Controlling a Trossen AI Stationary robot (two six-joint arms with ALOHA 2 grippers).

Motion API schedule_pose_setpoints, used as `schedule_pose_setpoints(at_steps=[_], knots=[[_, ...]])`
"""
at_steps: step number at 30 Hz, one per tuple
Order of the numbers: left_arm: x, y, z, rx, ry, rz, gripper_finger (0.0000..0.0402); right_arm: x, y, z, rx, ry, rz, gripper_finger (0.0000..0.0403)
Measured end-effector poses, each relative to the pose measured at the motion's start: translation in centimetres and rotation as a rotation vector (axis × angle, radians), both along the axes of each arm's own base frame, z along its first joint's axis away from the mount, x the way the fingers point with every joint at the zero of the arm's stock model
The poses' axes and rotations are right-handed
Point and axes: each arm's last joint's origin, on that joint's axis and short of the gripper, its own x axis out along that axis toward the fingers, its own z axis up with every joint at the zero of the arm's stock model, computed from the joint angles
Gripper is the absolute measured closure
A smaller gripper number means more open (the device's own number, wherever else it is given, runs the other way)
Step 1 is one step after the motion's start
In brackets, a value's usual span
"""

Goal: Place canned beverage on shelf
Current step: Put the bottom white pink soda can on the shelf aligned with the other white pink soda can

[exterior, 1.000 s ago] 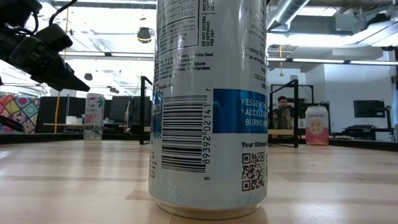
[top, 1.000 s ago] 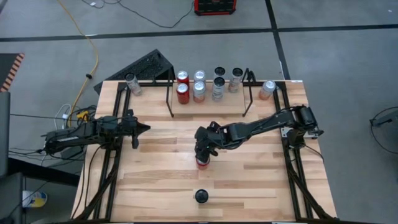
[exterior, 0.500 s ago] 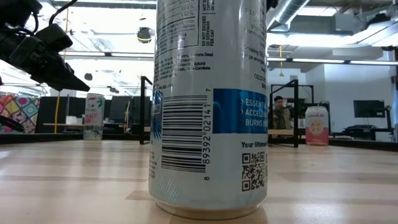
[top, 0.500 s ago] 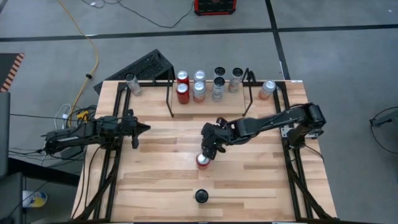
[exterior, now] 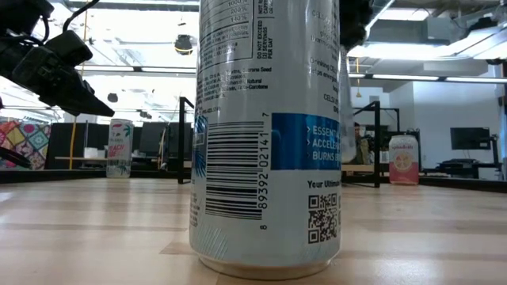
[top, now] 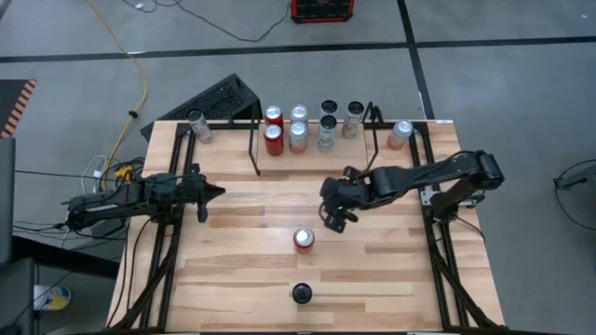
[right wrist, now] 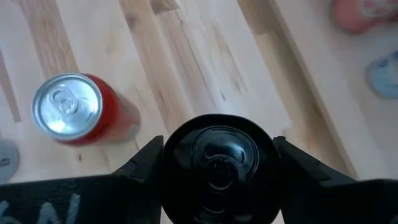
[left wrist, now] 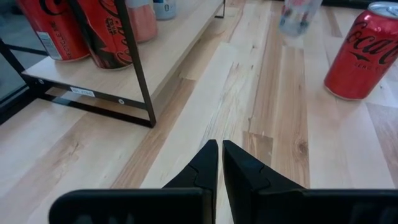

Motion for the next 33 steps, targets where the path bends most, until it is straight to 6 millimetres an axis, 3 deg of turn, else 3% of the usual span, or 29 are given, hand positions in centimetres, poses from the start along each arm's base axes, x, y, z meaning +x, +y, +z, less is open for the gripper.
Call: schedule_pose_setpoints(at_steps=[6,19,27,33], knots=[[0.0,0.0,0.0,0.0,0.0,0.0,0.0391,-3.1,-0.5,3.1,0.019,-0.052,0.026,0.0193],[0.0,0.0,0.0,0.0,0.0,0.0,0.0391,-9.2,-0.5,9.5,0.23,-0.327,0.33,0.0188],[0.0,0.0,0.0,0.0,0.0,0.0,0.0391,-10.7,-0.6,10.6,0.263,-0.385,0.383,0.0187],[0.0,0.0,0.0,0.0,0.0,0.0,0.0391,-10.5,-1.6,10.6,0.149,-0.39,0.365,0.0187]])
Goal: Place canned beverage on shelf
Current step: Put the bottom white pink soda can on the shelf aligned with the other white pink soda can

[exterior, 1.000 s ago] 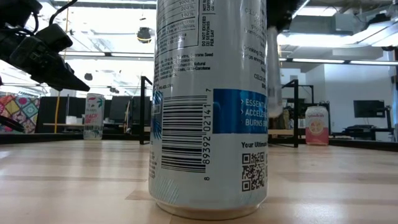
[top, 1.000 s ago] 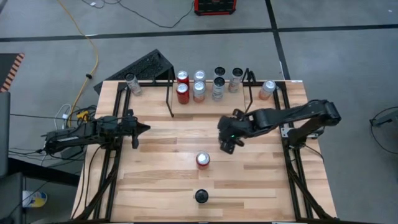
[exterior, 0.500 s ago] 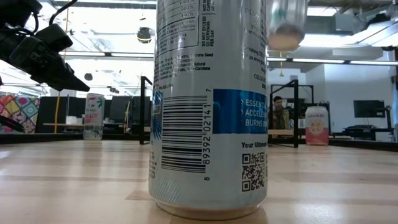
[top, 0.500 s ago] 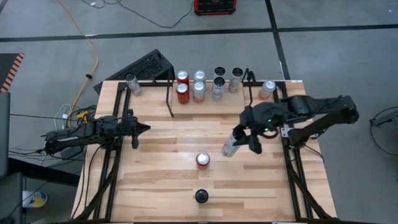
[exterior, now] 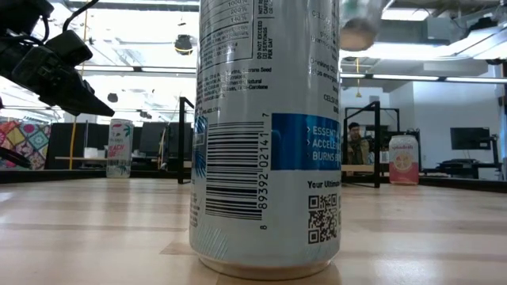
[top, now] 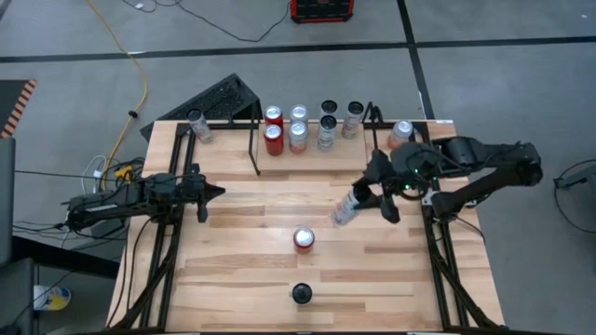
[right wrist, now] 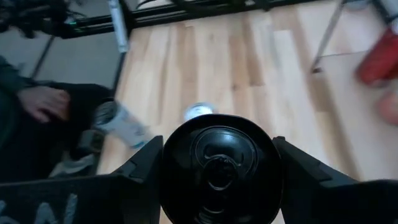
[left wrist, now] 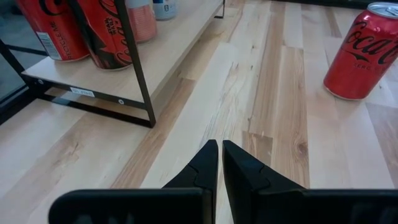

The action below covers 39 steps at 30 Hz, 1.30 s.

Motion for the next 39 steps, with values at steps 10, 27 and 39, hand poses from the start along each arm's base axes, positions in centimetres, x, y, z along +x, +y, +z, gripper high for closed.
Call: schedule_pose_setpoints(at_steps=[10,27,39], knots=[[0.0,0.0,0.0,0.0,0.0,0.0,0.0391,0.9,-5.2,-0.6,-0.177,0.035,-0.112,0.0186],[0.0,0.0,0.0,0.0,0.0,-0.001,0.0391,2.4,-16.1,-5.6,-0.264,0.31,-0.106,0.0186],[0.0,0.0,0.0,0.0,0.0,0.0,0.0391,4.1,-21.6,-10.1,-0.179,0.418,-0.16,0.0186]])
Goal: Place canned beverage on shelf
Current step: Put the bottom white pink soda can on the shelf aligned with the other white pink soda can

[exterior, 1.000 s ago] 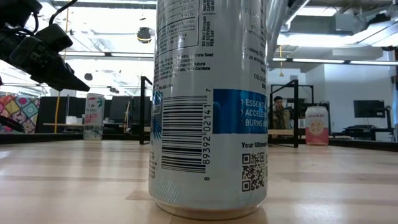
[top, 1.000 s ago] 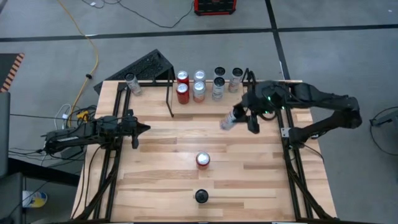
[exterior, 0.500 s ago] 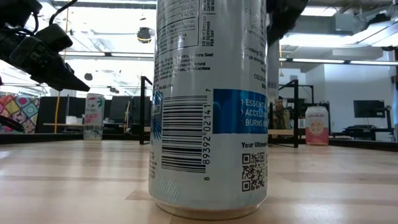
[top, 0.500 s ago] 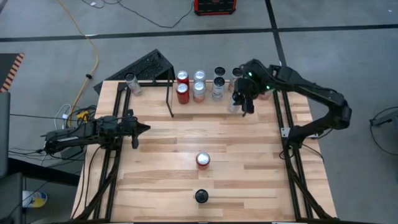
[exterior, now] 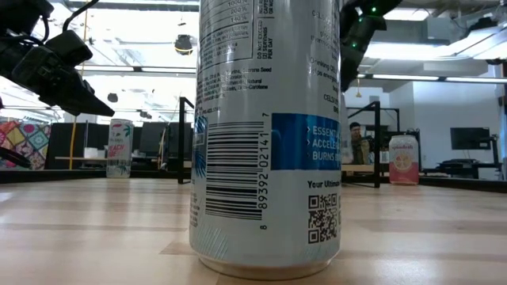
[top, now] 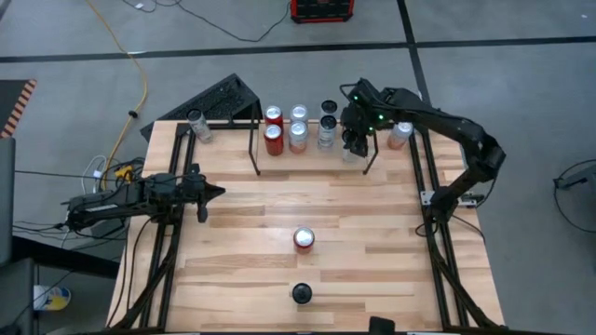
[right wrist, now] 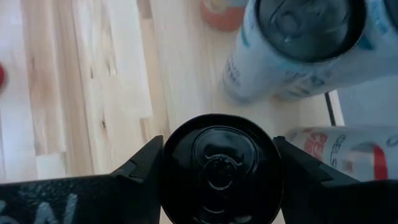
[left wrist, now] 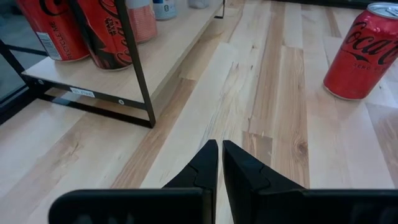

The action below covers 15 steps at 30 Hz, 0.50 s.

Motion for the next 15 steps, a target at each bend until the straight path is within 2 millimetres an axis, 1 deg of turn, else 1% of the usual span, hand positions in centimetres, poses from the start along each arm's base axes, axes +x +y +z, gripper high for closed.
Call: schedule_pose_setpoints(at_steps=[4,8,15], knots=[[0.0,0.0,0.0,0.0,0.0,0.0,0.0391,0.38,-0.27,-0.11,0.024,-0.038,-0.024,0.0186],[0.0,0.0,0.0,0.0,0.0,0.001,0.0391,0.72,-0.4,0.22,0.014,-0.087,-0.053,0.0184],[0.0,0.0,0.0,0.0,0.0,0.001,0.0391,0.61,-0.32,0.3,0.046,-0.093,-0.101,0.0163]])
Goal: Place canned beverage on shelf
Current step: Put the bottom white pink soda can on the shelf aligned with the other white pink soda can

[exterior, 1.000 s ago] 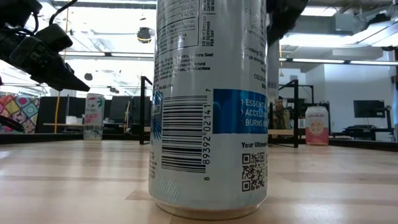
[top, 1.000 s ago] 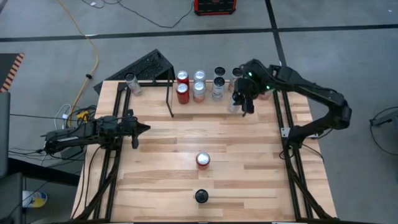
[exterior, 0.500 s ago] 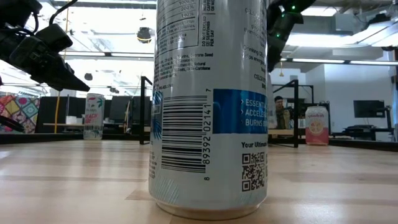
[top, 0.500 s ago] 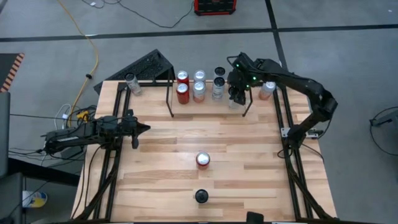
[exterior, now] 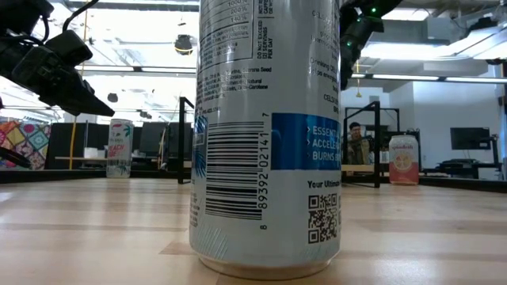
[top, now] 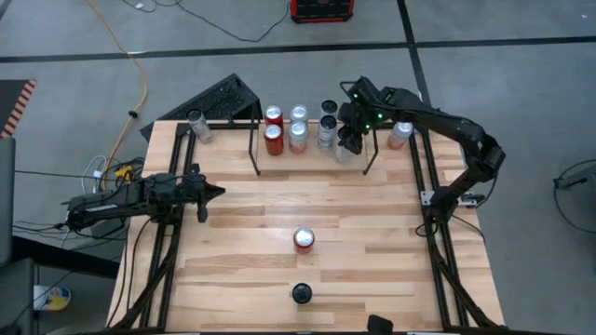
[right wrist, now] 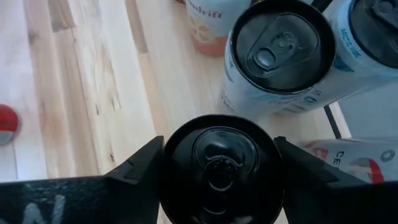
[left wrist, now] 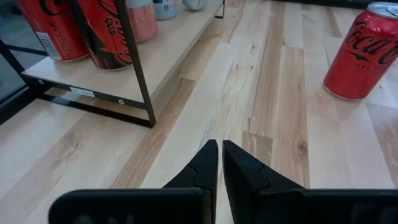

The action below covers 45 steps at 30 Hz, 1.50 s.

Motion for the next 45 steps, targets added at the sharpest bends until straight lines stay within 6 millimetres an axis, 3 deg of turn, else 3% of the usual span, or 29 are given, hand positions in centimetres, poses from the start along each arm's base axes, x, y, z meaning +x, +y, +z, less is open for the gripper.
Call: schedule_pose_setpoints(at_steps=[20,37,45], knots=[[0.0,0.0,0.0,0.0,0.0,0.0,0.0391,-0.1,0.3,-0.2,0.046,0.03,-0.051,0.0148],[0.0,0.0,0.0,0.0,0.0,0.0,0.0391,-0.2,0.7,-0.2,0.002,0.077,-0.047,0.0069],[0.0,0.0,0.0,0.0,0.0,-0.001,0.0391,-0.4,0.8,2.2,-0.013,0.031,-0.083,0.0066]])
